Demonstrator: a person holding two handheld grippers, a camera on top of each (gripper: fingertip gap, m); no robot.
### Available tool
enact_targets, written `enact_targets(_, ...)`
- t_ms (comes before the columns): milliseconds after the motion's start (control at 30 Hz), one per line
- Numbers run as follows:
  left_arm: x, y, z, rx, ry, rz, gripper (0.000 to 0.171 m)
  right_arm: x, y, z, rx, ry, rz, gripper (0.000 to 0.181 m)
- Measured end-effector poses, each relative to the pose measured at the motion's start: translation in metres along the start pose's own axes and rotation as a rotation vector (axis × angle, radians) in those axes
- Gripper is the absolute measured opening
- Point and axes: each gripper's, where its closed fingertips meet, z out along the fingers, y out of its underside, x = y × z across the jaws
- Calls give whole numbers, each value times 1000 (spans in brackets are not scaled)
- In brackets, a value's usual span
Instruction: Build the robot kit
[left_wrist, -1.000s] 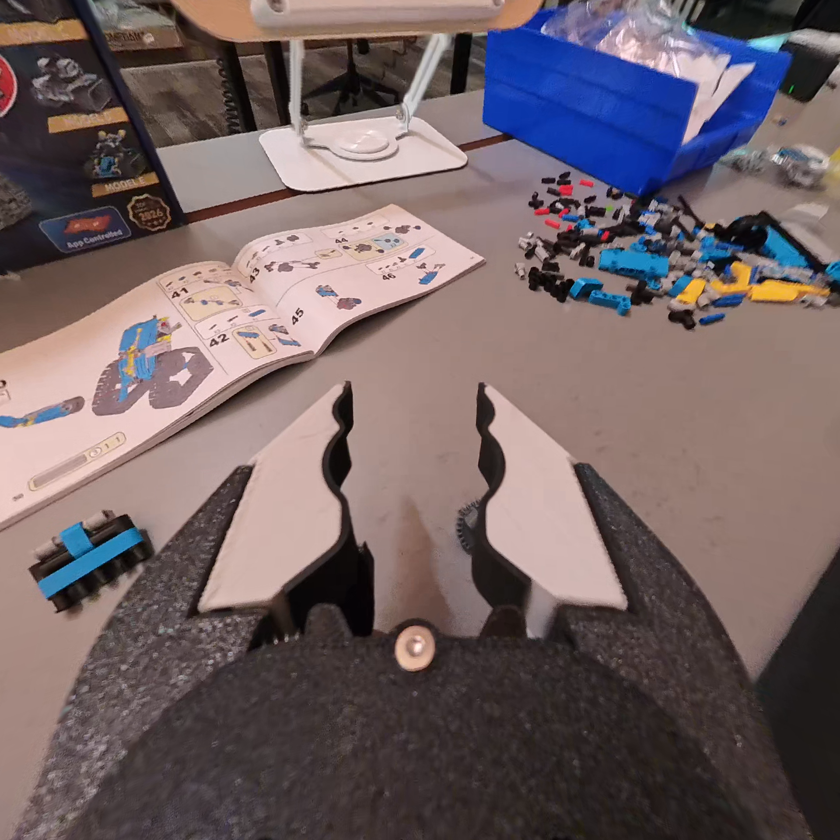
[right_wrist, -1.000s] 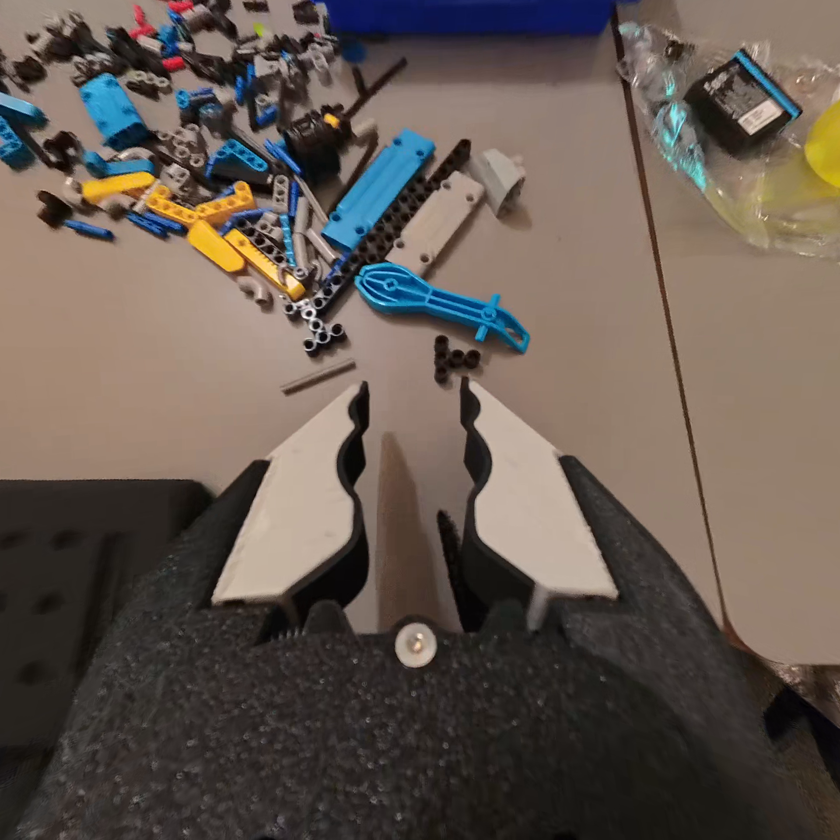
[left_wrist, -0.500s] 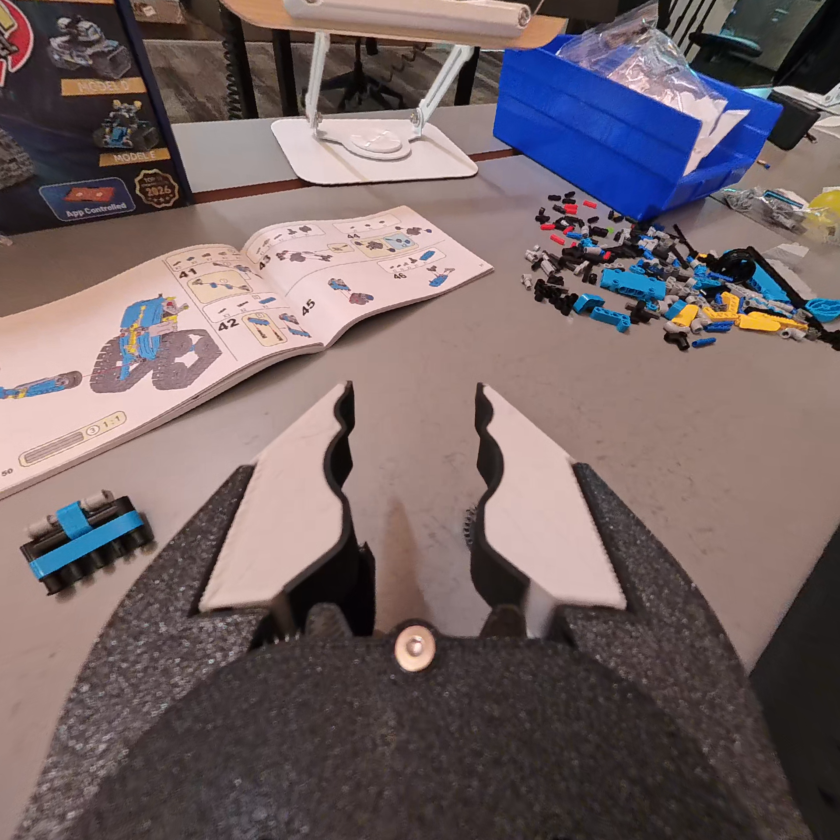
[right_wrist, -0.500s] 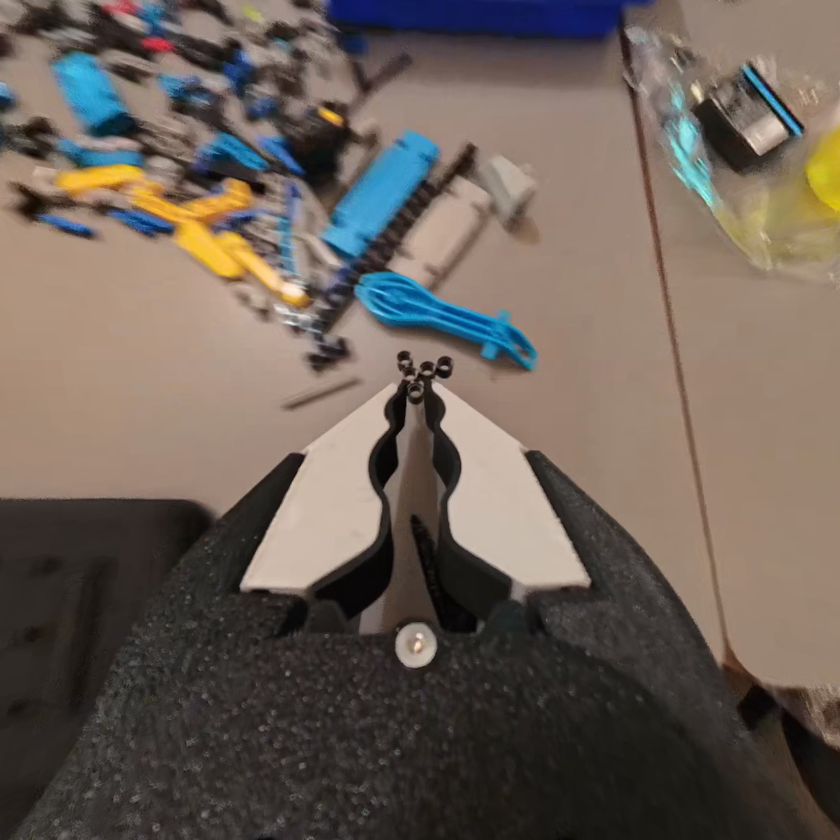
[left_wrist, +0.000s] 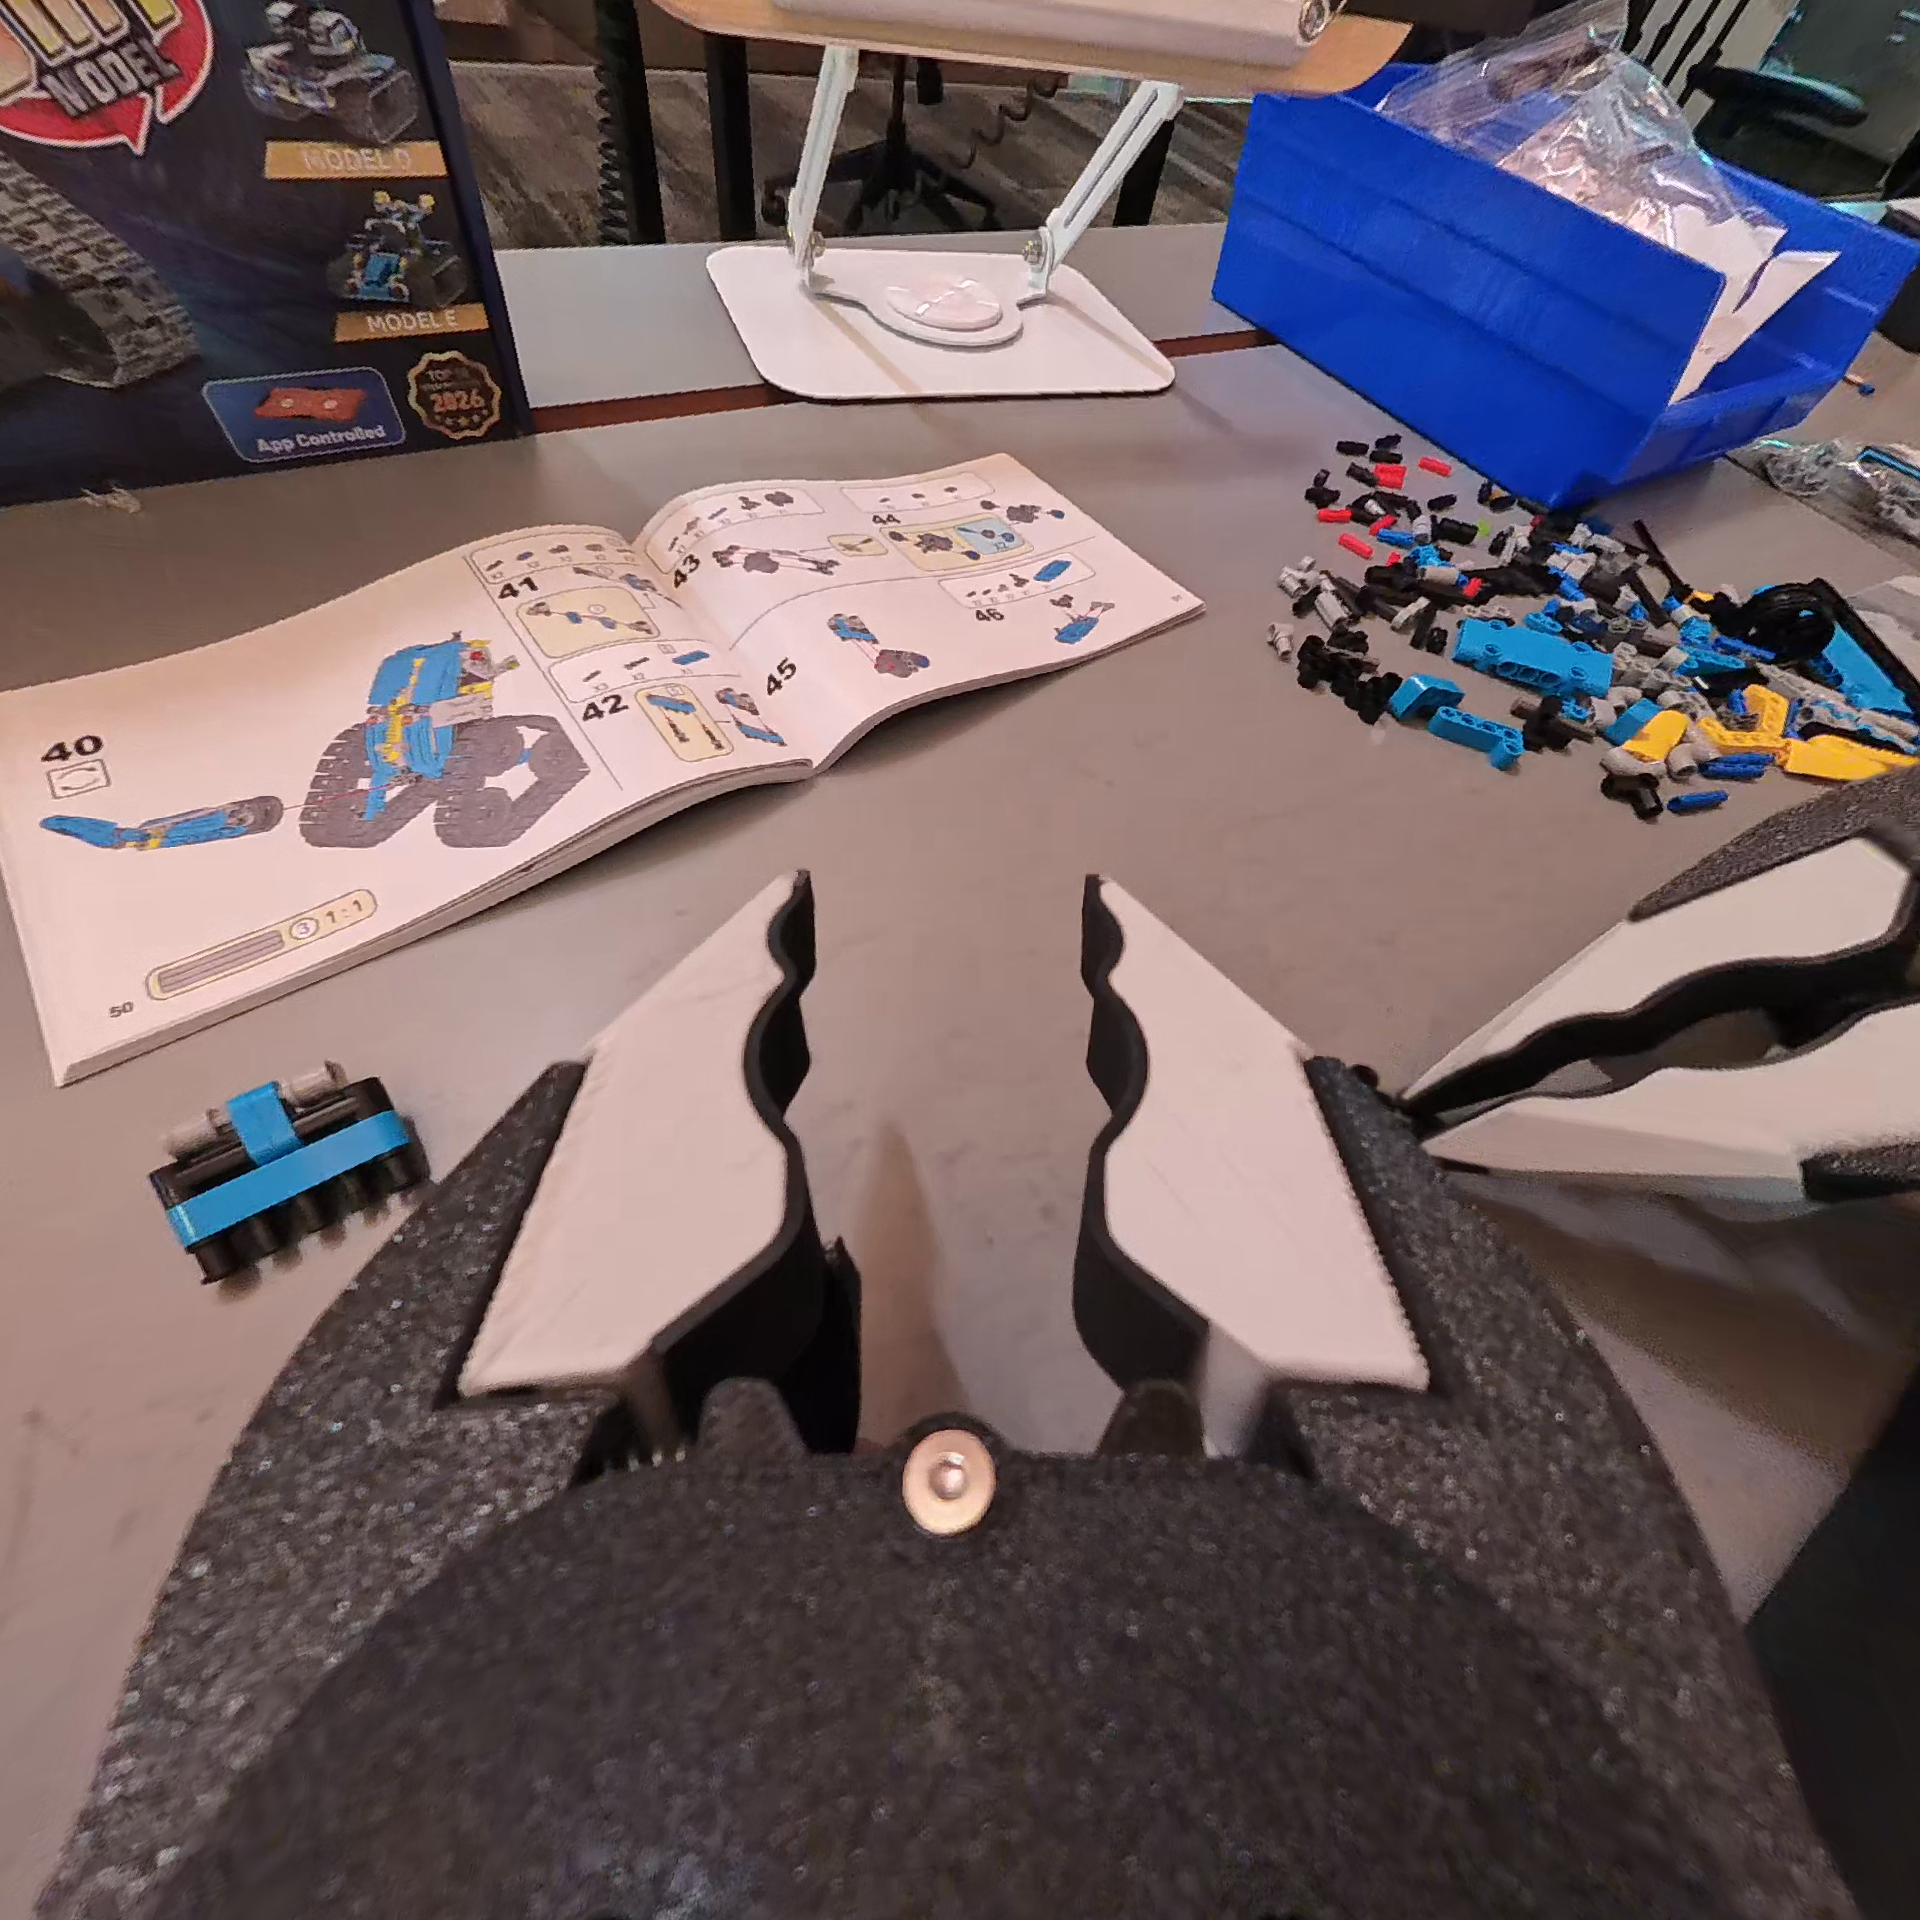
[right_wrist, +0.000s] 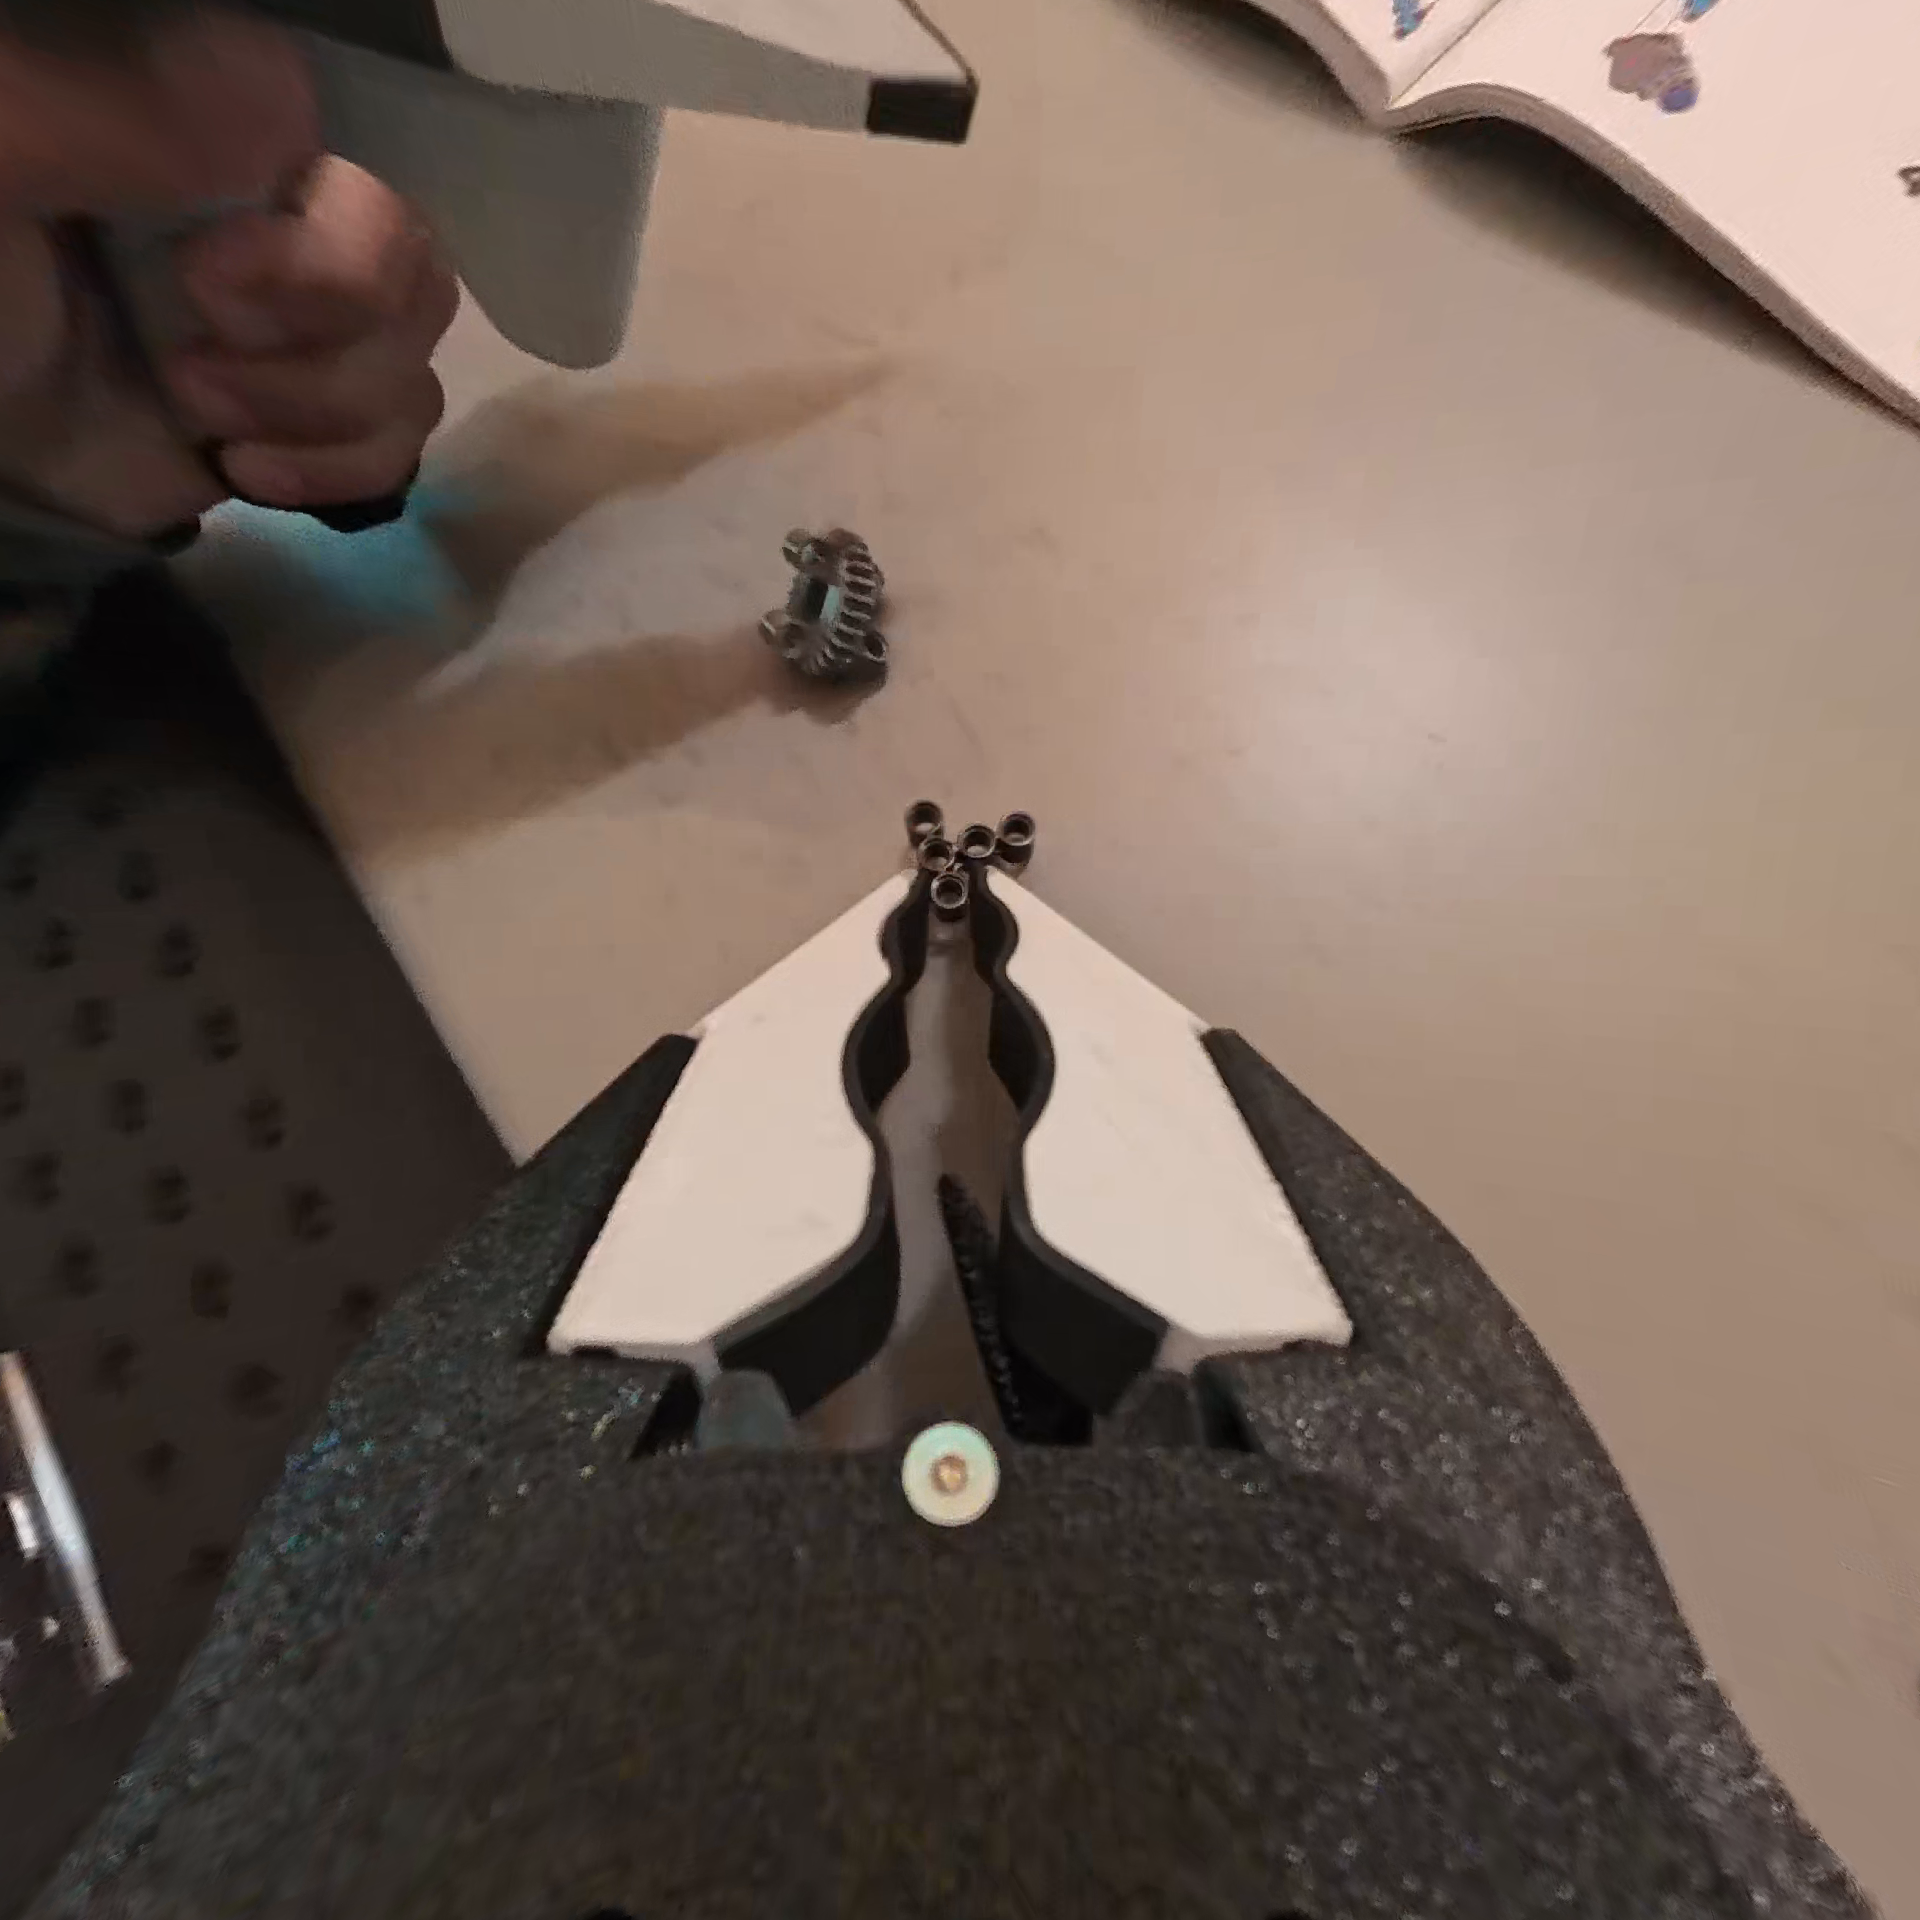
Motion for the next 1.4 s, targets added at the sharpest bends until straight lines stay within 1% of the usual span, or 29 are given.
enact_targets(67, 0, 1, 1, -7, 1, -1, 52, 6, 5, 1, -23, 49, -16, 9)
enact_targets(133, 2, 2, 1, -12, 3, 6, 52, 15, 8, -11, -4, 83, 46, 21)
enact_targets(167, 2, 3, 1, -14, 4, 10, 52, 19, 12, -24, 10, 91, 85, 28)
enact_targets(233, 4, 2, 1, -14, 6, 20, 52, 44, 25, -66, 74, 196, 151, 30)
enact_targets(267, 5, 2, 1, -13, 10, 24, 52, 64, 37, -93, 106, 281, 190, 31)
enact_targets(300, 7, 2, 1, -13, 15, 27, 52, 88, 56, -121, 123, 383, 241, 32)
enact_targets(367, 10, 3, 2, -18, 27, 35, 52, 136, 106, -178, 130, 577, 359, 33)
enact_targets(400, 12, 4, 2, -20, 31, 40, 52, 153, 132, -200, 128, 634, 427, 35)
enact_targets(467, 15, 5, 3, -24, 34, 58, 52, 174, 172, -227, 119, 690, 517, 39)
enact_targets(533, 16, 6, 4, -29, 29, 75, 52, 184, 195, -236, 104, 706, 562, 39)
enact_targets(633, 13, 6, 4, -30, 20, 67, 52, 187, 199, -232, 130, 669, 583, 39)
enact_targets(700, 10, 6, 4, -31, 20, 44, 52, 187, 200, -226, 116, 654, 577, 37)
enact_targets(833, 8, 5, 3, -24, 22, 23, 51, 187, 206, -225, 75, 672, 552, 12)
enact_targets(900, 9, 5, 3, -24, 21, 26, 51, 182, 205, -226, 69, 671, 548, 12)
enact_targets(933, 9, 5, 3, -23, 22, 26, 51, 176, 200, -227, 79, 662, 532, 10)
enact_targets(967, 9, 4, 3, -22, 24, 25, 51, 170, 192, -227, 93, 653, 502, 2)
enact_targets(1067, 10, 4, 3, -20, 30, 18, 51, 145, 158, -218, 119, 622, 402, 0)
enact_targets(1133, 11, 4, 3, -19, 35, 20, 50, 123, 126, -198, 139, 556, 319, 0)
enact_targets(1200, 12, 4, 3, -19, 36, 27, 49, 98, 93, -168, 143, 461, 245, 0)
enact_targets(1300, 12, 4, 2, -18, 36, 35, 48, 52, 45, -114, 173, 268, 155, 0)
enact_targets(1333, 12, 3, 1, -14, 36, 35, 47, 38, 35, -96, 155, 213, 128, 0)
enact_targets(1400, 12, 3, 0, -11, 37, 32, 46, 22, 24, -67, 107, 173, 66, 0)
